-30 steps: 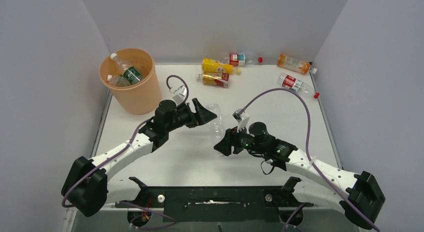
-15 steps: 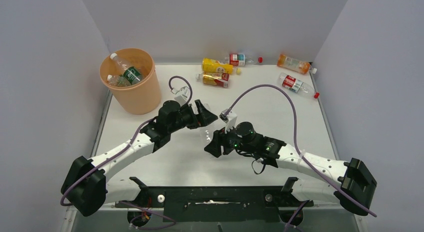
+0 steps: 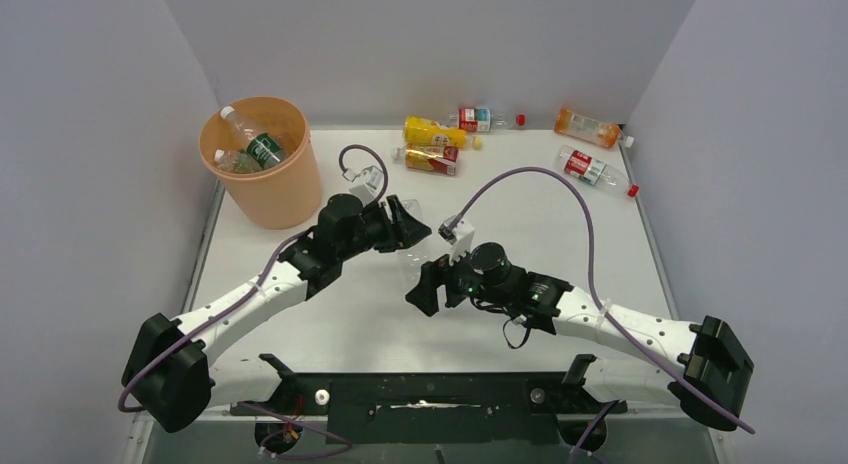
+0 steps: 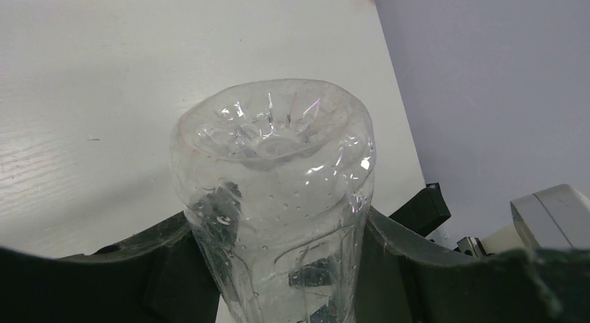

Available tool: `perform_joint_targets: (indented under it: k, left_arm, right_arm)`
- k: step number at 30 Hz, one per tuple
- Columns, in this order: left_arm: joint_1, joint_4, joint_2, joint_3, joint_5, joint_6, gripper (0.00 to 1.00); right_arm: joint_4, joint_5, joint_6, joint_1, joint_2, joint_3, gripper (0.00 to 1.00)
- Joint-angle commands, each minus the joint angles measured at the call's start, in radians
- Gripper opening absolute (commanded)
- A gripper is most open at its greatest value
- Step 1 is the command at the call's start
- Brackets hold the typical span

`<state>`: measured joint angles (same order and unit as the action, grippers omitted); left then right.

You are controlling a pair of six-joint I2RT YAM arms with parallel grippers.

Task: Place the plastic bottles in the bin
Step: Pick up the plastic bottle at the center of the board, then place the plastic bottle in the trash bin.

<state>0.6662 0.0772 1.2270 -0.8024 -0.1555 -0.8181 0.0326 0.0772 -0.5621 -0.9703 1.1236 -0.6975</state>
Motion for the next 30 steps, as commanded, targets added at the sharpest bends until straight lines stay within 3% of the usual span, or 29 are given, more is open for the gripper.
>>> perform_joint_targets:
  k: [1, 4, 17, 24, 30]
  left_arm:
    - [-0.008, -0.034, -0.001, -0.107, 0.03, 0.072, 0.41]
    - [-0.033, -0.084, 0.016, -0.168, 0.035, 0.118, 0.42]
    - [-0.386, -0.228, 0.114, -0.56, -0.008, 0.289, 0.42]
    - [-0.645, -0.171, 0.157, -0.701, 0.028, 0.31, 0.43]
    - [-0.803, -0.04, 0.195, -0.721, 0.071, 0.29, 0.43]
  right_arm:
    - [0.002, -0.037, 0.003, -0.013, -0.035, -0.049, 0.9]
    - [0.019, -0.059, -0.003, -0.022, -0.061, -0.043, 0.99]
    - [0.072, -0.105, -0.038, -0.04, -0.169, 0.023, 0.98]
    - [0.042, -0.108, -0.077, -0.053, -0.182, 0.076, 0.98]
    - [0.035, -0.109, -0.102, -0.065, -0.186, 0.109, 0.98]
